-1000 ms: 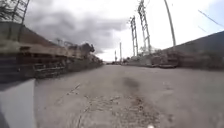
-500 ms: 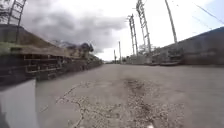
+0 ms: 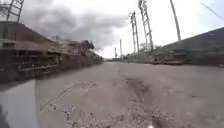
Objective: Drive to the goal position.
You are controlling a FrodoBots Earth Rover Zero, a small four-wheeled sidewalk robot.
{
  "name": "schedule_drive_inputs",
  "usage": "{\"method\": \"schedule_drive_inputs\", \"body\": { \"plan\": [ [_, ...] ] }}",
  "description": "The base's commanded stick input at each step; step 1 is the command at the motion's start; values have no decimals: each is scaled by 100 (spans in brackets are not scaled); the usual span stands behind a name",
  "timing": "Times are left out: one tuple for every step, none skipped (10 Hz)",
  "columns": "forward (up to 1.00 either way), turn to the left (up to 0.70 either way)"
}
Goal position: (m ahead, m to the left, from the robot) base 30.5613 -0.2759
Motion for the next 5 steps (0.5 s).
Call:
{"method": "schedule_drive_inputs", "body": {
  "plan": [
    [70,0],
    [70,0],
    [70,0],
    [70,0],
    [70,0]
  ]
}}
